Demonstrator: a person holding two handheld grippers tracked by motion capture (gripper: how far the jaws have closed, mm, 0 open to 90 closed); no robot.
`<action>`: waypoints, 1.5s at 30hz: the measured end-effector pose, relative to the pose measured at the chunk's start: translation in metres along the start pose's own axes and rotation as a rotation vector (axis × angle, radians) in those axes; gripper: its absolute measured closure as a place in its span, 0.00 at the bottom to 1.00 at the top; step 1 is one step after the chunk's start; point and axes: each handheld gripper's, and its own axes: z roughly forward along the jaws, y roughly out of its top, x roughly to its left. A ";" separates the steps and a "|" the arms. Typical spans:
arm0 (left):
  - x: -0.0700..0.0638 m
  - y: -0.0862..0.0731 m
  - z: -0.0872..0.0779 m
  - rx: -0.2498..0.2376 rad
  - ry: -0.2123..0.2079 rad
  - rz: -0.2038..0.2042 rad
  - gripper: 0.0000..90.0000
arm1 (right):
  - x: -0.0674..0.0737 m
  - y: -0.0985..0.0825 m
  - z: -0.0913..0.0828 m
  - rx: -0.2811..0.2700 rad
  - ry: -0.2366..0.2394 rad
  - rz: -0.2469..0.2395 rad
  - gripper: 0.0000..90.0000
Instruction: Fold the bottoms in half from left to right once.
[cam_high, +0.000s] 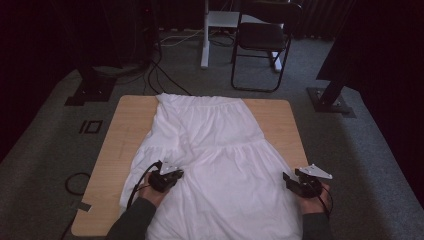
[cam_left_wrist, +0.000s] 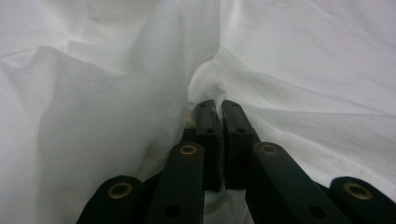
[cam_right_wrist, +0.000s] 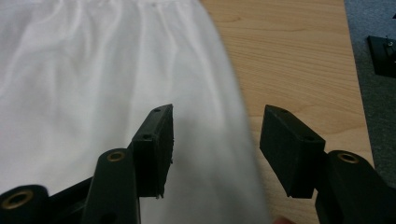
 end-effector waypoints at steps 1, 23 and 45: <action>0.004 -0.003 -0.003 0.000 0.004 0.000 0.97 | 0.000 0.000 0.000 0.001 0.002 -0.002 0.48; -0.039 0.112 -0.059 -0.208 -0.054 0.136 0.98 | 0.005 0.002 0.004 0.003 0.020 -0.027 0.48; -0.114 0.158 0.026 -0.167 -0.340 0.177 0.69 | 0.023 0.024 -0.006 -0.035 0.071 -0.031 0.50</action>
